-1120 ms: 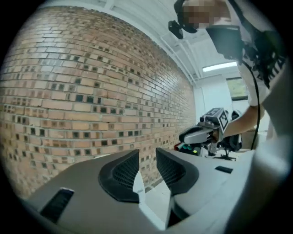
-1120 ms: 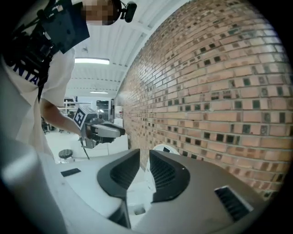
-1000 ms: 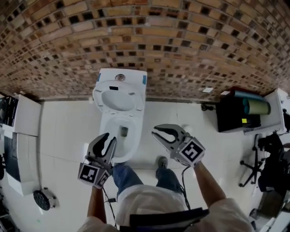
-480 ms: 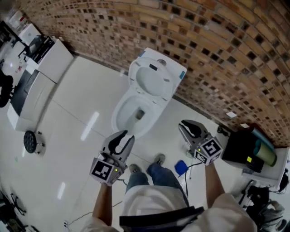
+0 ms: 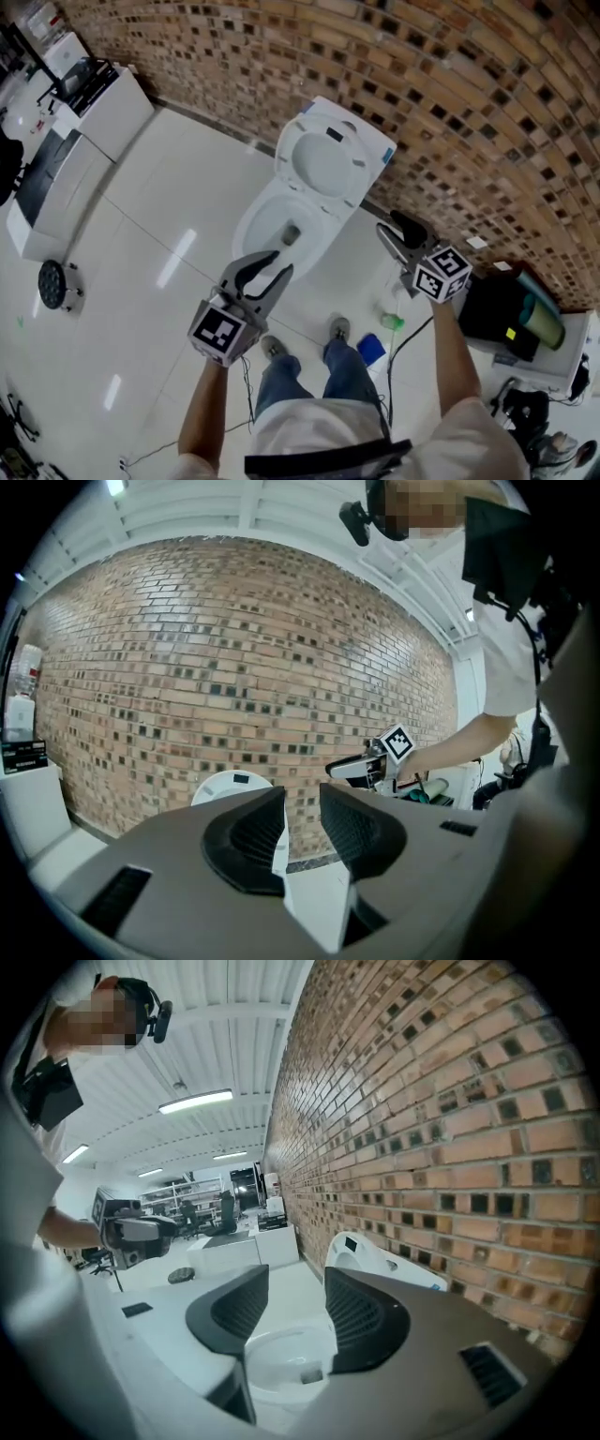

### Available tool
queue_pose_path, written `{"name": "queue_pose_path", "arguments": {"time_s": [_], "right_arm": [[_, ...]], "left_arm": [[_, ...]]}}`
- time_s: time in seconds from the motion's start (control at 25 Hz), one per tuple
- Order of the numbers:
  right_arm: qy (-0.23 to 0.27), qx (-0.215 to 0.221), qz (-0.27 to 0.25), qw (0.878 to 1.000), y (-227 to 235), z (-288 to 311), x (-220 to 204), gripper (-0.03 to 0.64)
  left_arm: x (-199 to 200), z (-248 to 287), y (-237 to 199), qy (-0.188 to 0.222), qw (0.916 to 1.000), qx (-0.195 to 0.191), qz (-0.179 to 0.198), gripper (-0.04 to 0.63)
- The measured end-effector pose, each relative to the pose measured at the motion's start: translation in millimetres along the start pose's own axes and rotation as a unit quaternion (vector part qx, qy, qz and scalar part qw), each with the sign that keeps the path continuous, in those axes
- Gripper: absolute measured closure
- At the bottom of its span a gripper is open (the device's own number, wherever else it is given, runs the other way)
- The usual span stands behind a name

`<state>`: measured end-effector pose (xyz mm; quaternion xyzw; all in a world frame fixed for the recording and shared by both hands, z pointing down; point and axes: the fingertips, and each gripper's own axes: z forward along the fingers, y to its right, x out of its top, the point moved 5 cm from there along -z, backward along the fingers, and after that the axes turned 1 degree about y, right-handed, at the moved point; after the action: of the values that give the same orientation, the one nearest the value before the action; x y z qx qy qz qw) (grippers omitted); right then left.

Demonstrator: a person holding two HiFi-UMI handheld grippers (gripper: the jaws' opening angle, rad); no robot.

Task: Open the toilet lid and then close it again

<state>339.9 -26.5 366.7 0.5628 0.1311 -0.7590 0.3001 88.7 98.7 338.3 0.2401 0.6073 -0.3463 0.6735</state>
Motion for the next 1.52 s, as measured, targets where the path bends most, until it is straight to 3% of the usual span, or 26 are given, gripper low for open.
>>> {"name": "queue_pose_path", "arguments": {"time_s": [0.24,0.4,0.68,0.72,0.88,1.04,1.32,1.4,1.52], "right_arm": [[-0.026,0.016,0.034,0.999,102.3,67.1,-15.0,0.383],[-0.068,0.054,0.031,0.996,153.1,127.9,-30.9,0.348],[-0.092,0.121,0.050,0.987,195.4,189.9,-37.7,0.325],[-0.100,0.131,0.043,0.985,196.0,192.3,-38.9,0.378],[-0.116,0.132,0.005,0.984,192.7,193.9,-36.9,0.402],[-0.123,0.113,-0.020,0.986,171.7,189.8,-36.9,0.410],[-0.123,0.039,-0.179,0.975,36.5,173.3,-64.2,0.408],[-0.122,0.013,-0.232,0.965,-3.0,169.4,-84.1,0.408],[-0.125,-0.016,-0.332,0.935,-64.4,172.8,-126.2,0.403]], "left_arm": [[-7.4,43.6,-15.7,0.003,0.9998,0.018,-0.012,0.479],[-17.0,74.4,-21.6,0.008,0.9990,0.042,-0.014,0.479],[-37.0,106.3,-6.4,-0.013,0.9988,0.046,-0.013,0.479],[-40.5,107.7,-4.5,-0.018,0.9987,0.045,-0.013,0.479],[-49.8,105.5,-3.7,-0.021,0.9981,0.052,-0.025,0.479],[-50.3,91.5,-7.8,-0.012,0.9970,0.069,-0.031,0.479],[-60.8,24.9,-29.2,0.002,0.9919,0.124,-0.028,0.479],[-68.3,-0.2,-34.6,0.006,0.9898,0.140,-0.027,0.479],[-86.2,-39.9,-39.7,0.010,0.9857,0.164,-0.039,0.479]]}}
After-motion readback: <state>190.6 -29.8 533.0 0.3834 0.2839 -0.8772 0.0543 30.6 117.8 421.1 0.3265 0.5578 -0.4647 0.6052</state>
